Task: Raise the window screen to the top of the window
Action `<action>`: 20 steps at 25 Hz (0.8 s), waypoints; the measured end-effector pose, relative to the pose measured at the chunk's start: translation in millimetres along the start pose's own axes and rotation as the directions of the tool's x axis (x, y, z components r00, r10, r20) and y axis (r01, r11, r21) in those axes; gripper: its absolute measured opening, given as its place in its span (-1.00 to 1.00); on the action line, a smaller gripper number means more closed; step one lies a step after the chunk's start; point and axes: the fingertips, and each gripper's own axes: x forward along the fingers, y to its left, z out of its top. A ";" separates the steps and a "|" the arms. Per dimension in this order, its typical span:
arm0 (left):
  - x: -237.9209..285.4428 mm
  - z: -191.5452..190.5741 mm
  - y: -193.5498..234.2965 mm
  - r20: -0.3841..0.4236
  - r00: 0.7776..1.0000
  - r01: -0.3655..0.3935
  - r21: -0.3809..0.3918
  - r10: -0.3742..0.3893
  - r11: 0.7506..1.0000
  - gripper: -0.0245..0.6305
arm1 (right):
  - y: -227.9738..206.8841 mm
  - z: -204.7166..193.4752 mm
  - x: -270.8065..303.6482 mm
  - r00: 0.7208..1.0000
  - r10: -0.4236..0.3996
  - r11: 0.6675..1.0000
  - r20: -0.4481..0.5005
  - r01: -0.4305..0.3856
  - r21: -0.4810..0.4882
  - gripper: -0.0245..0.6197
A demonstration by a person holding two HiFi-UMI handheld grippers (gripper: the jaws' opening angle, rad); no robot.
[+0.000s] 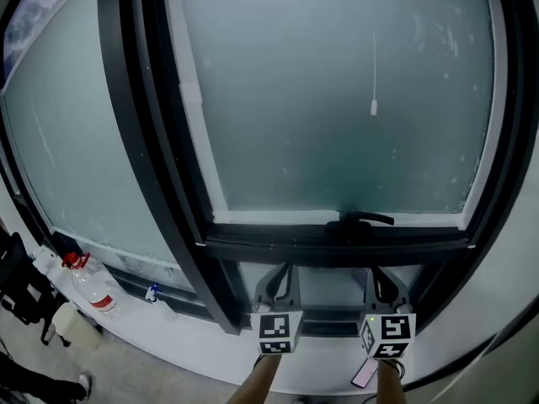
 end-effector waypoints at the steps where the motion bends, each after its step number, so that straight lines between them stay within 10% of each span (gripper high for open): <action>1: -1.0 1.0 2.6 0.002 1.000 0.000 -0.012 0.000 1.000 -0.85 | 1.9 4.1 1.7 1.000 0.002 1.000 0.007 -0.002 0.005 -0.86; 20: -110.4 3.7 -11.5 -0.065 0.998 -0.010 -0.091 0.005 0.996 -0.88 | 52.3 1.9 -130.5 0.998 0.063 0.995 0.006 -0.064 0.082 -0.86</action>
